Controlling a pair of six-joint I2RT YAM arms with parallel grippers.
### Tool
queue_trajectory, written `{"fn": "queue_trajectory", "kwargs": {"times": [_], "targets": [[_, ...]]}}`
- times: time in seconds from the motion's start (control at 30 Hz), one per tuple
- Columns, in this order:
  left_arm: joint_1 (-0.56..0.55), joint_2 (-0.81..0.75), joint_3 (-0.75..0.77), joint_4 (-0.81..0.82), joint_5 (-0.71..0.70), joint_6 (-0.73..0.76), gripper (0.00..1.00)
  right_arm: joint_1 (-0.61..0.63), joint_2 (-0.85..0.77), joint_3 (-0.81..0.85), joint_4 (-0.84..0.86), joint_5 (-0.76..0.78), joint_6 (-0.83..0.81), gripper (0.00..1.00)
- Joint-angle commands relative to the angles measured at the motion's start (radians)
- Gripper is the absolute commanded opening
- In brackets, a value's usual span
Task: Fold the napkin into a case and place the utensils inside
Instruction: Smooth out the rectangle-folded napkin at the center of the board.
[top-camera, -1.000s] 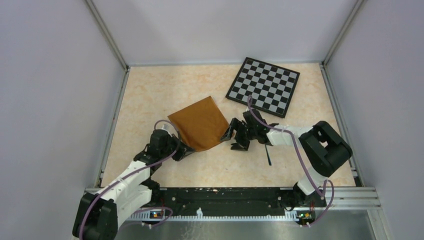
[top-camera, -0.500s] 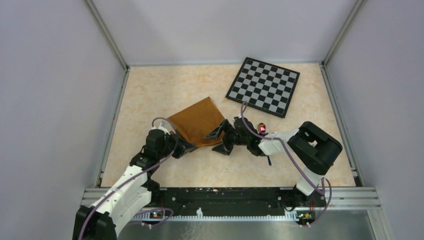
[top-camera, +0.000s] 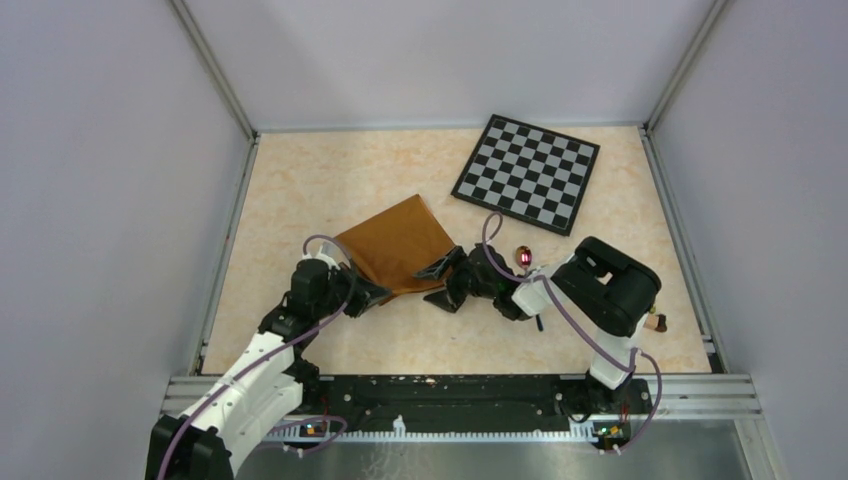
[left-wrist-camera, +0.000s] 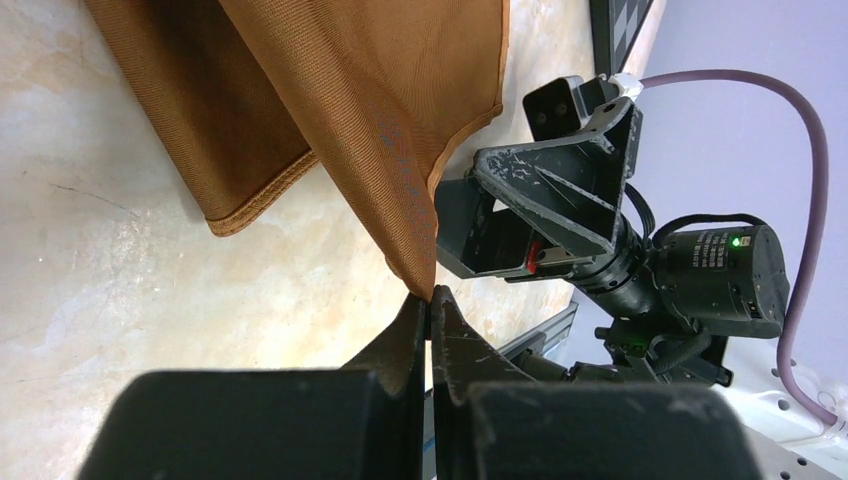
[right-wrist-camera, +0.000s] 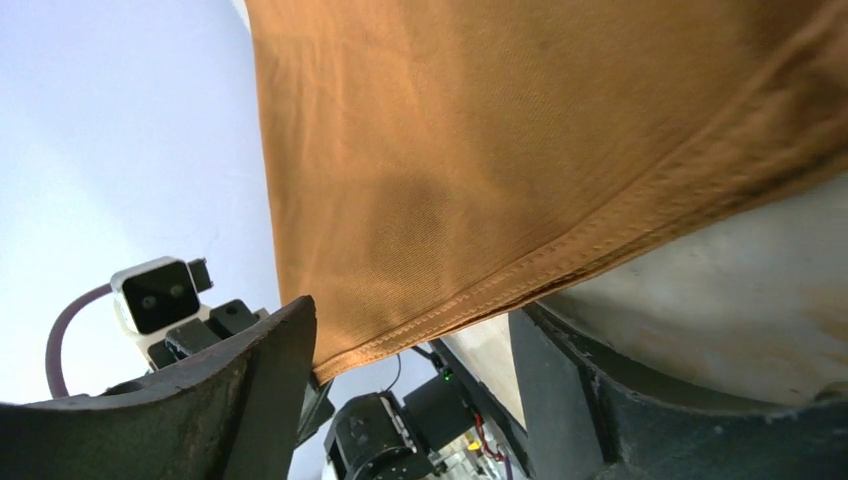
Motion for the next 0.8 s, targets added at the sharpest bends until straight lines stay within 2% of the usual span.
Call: {"fn": "queue_trajectory", "kwargs": {"times": [0.0,0.3,0.6,0.77], "targets": [[0.001,-0.016,0.034,0.013,0.015,-0.006,0.0,-0.019,0.005,-0.034,0.065,0.076,0.037,0.67],[0.001,-0.037,0.023,0.006,0.006,-0.011,0.0,-0.112,-0.058,-0.075,0.061,0.091,-0.011,0.52],[0.001,-0.037,0.028,-0.001,0.006,-0.003,0.0,-0.16,-0.093,-0.1,0.042,0.094,-0.033,0.47],[0.001,-0.033,0.027,-0.001,0.007,-0.002,0.0,-0.18,-0.103,-0.114,0.024,0.101,-0.049,0.4]]}}
